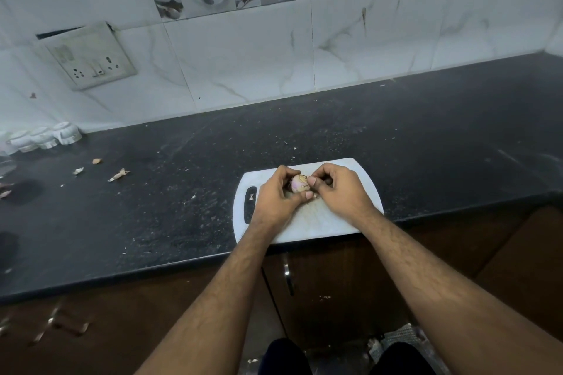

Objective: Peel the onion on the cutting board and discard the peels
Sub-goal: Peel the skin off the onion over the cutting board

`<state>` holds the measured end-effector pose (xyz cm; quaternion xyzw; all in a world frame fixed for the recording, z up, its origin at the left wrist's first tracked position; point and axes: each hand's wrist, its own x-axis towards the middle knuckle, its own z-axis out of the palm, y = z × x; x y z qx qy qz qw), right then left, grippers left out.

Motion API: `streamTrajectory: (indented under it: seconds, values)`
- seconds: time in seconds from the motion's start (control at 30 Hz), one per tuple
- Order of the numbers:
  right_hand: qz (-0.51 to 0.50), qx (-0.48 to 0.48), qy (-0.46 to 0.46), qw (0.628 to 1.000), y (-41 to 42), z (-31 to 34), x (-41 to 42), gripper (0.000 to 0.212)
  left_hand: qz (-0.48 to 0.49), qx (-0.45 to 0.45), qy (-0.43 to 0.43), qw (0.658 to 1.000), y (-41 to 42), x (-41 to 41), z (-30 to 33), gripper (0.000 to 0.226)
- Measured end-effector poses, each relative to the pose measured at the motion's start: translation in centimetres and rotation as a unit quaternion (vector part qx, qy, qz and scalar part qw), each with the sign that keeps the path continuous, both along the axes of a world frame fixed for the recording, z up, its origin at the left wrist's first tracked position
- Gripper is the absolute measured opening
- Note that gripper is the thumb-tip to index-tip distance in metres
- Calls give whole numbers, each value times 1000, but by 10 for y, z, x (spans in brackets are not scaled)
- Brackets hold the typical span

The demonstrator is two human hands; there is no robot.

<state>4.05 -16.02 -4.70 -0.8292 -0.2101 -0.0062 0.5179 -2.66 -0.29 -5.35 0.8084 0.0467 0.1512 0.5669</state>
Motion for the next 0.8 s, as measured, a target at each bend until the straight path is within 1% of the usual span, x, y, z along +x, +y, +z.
streamTrajectory:
  seconds: [0.1, 0.3, 0.47, 0.57, 0.67, 0.7, 0.8]
  values:
    - [4, -51, 3, 999, 1, 0, 0, 12, -7, -2, -6, 1000, 0, 0, -1, 41]
    - [18, -121, -2, 993, 4, 3, -1, 20, -7, -4, -14, 1000, 0, -1, -1, 39]
    - [16, -146, -2, 989, 7, 4, -1, 26, -10, -5, -25, 1000, 0, -2, 1, 38]
    - [-15, -106, 0, 994, 7, 5, 0, 28, -22, 4, -16, 1000, -1, -4, 2, 39]
    - [-40, -52, -3, 998, 5, 2, 1, 18, 4, -11, -21, 1000, 0, -5, 3, 39]
    - [-40, -30, 2, 999, 4, 1, 1, 15, 14, -11, -21, 1000, 0, -5, 4, 39]
    - [-18, 30, 9, 999, 0, 3, -2, 17, 25, -1, -14, 1000, 1, -3, 3, 38]
